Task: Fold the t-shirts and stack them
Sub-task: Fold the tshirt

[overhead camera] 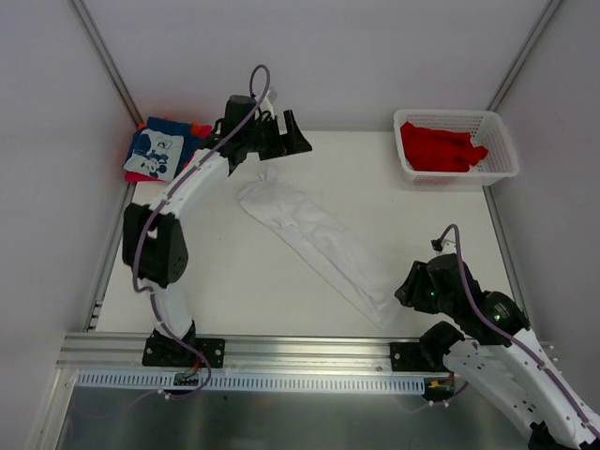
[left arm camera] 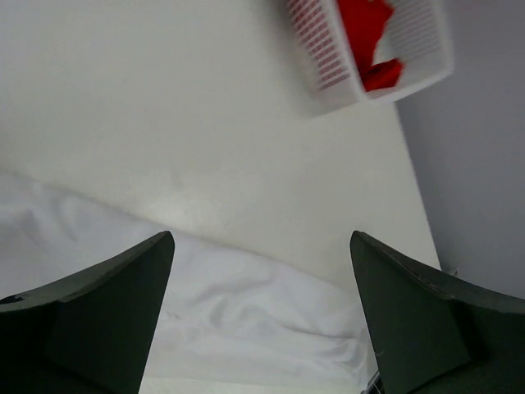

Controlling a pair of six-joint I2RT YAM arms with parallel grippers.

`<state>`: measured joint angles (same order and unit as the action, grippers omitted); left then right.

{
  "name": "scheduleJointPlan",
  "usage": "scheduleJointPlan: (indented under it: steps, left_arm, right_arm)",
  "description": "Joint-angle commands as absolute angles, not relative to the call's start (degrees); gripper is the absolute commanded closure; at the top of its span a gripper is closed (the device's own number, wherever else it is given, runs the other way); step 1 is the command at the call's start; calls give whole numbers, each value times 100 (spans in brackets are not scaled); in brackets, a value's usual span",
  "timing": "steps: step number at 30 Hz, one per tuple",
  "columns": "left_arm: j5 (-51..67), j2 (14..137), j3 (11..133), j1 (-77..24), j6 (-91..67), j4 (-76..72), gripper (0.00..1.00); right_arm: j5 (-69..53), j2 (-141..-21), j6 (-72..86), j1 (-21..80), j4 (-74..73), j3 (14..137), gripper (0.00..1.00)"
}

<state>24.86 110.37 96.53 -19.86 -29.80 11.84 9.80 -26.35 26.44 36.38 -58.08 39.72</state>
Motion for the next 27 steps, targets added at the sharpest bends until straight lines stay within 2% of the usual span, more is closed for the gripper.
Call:
scheduleJointPlan:
  steps: [1, 6, 8, 13, 17, 20, 27]
  left_arm:
    - [2074, 9513, 9238, -1942, -2331, 467, 10]
    - [2092, 8853, 9308, -1942, -2486, 842, 8]
    - [2240, 8632, 8628, -1960, -2793, 1036, 9]
    - [1416, 7964, 6744, -3099, -3277, 810, 11]
    - [740, 7700, 5287, -4190, -4101, 300, 15]
    - [291, 7603, 4670, -5023, -4603, -165, 16]
    - [-543, 7734, 4561, -6476, -5308, -316, 16]
  right_arm:
    - [607, -2269, 2865, 3665, -5546, 3692, 56]
    - [273, -1802, 3049, 3674, -5449, 3173, 55]
    - [316, -1749, 3050, 3674, -5467, 3173, 55]
    - [931, -2293, 2725, 3674, -5589, 3971, 53]
    - [1483, -3258, 2392, 3674, -5616, 4683, 52]
    - [1687, -3646, 2224, 3656, -5528, 5097, 52]
    - [1565, -4350, 2004, 3384, -5116, 5335, 53]
